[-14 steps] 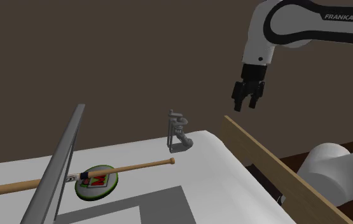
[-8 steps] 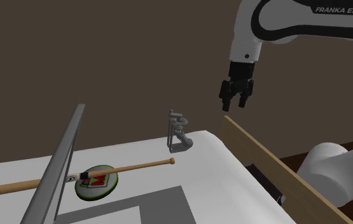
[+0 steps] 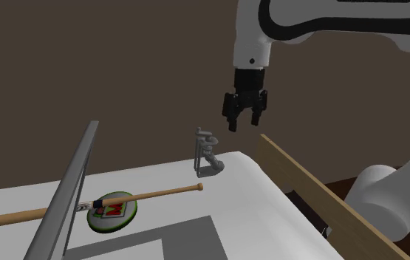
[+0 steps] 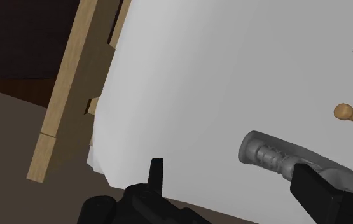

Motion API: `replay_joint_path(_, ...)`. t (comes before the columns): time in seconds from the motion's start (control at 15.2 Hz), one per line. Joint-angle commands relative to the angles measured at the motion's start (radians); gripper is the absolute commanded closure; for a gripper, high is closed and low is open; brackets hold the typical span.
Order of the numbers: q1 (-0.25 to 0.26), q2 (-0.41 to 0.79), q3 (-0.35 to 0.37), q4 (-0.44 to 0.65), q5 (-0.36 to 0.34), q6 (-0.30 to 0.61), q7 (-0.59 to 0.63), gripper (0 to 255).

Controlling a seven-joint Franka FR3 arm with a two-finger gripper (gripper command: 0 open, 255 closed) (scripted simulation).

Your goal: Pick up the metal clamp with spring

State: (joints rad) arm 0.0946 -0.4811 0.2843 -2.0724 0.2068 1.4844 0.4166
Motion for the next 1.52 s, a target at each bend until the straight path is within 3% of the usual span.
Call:
replay_joint_path(0.0, 0.009, 0.055, 0.042, 0.052, 0.003, 0.003, 0.047, 0)
replay_joint_path(0.46, 0.037, 0.268, 0.171, 0.264, -0.035, -0.005, 0.202, 0)
replay_joint_path(1.06, 0.041, 0.253, 0.175, 0.148, -0.028, 0.097, 0.189, 0)
replay_joint_path(1.12, 0.041, 0.251, 0.174, 0.144, -0.027, 0.098, 0.188, 255)
replay_joint_path(1.45, 0.041, 0.25, 0.173, 0.144, -0.027, 0.097, 0.186, 255)
